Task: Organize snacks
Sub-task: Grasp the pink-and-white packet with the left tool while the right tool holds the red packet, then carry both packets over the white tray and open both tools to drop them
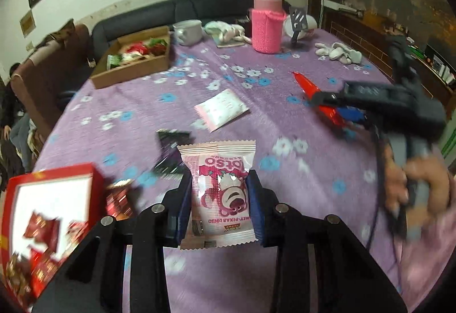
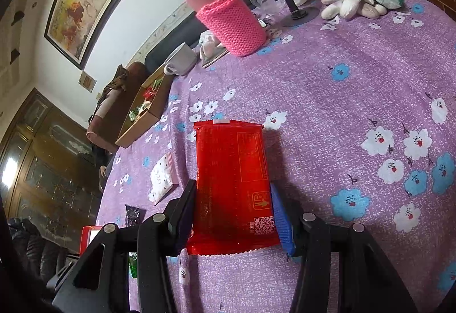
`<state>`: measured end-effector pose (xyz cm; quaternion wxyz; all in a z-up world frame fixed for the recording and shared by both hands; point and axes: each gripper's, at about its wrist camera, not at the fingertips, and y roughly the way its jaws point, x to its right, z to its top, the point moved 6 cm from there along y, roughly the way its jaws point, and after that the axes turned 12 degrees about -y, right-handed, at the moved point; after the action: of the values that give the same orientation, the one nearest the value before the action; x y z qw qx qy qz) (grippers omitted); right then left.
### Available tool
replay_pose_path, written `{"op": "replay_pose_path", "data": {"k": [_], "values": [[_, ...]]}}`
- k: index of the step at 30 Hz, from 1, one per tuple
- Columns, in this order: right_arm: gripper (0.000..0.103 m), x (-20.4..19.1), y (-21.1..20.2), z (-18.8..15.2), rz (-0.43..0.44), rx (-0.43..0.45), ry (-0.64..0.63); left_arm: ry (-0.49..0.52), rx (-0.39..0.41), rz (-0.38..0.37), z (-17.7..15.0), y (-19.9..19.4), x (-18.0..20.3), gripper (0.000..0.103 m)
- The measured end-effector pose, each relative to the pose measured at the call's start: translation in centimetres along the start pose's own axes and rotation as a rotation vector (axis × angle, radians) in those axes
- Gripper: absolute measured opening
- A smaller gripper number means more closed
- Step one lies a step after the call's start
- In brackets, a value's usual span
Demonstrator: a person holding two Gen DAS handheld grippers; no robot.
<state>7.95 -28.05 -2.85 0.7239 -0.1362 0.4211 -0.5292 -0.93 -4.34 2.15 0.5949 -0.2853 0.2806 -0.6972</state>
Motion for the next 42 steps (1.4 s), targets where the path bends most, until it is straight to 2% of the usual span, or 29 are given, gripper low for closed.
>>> {"op": "replay_pose_path", "data": {"k": [7, 11, 16, 19, 23, 26, 30, 36, 42], "values": [[0.051, -0.9, -0.8, 0.5, -0.006, 0.066, -0.056, -0.028, 0.031, -0.011, -3.4, -3.9, -3.0, 0.034], [0.051, -2.0, -1.5, 0.7, -0.014, 0.131, -0.121, -0.05, 0.079, -0.007, -3.4, -5.6, -4.6, 0.034], [0.051, -4.0, -2.6, 0.1, -0.019, 0.158, -0.166, -0.079, 0.149, 0.008, -2.9, -7.9, -7.2, 0.034], [0.051, -6.7, -3.7, -0.9, 0.025, 0.169, -0.19, -0.095, 0.181, 0.023, -2.8, -8.7, -8.7, 0.034], [0.05, -12.3, -4.1, -2.9, 0.116, 0.167, -0.26, -0.138, 0.197, 0.035, -3.2, -9.3, -11.1, 0.034], [0.05, -16.7, -3.2, -4.8, 0.197, 0.146, -0.311, -0.166, 0.198, 0.052, -3.6, -9.5, -12.7, 0.034], [0.05, -21.1, -1.5, -6.5, 0.245, 0.104, -0.38, -0.203, 0.206, 0.073, -4.0, -10.0, -14.9, 0.034], [0.05, -25.1, -0.3, -8.2, 0.318, 0.082, -0.416, -0.255, 0.211, 0.088, -4.3, -10.2, -17.4, 0.034], [0.05, -26.6, 0.5, -9.7, 0.372, 0.078, -0.427, -0.29, 0.229, 0.101, -4.7, -10.8, -19.4, 0.034]]}}
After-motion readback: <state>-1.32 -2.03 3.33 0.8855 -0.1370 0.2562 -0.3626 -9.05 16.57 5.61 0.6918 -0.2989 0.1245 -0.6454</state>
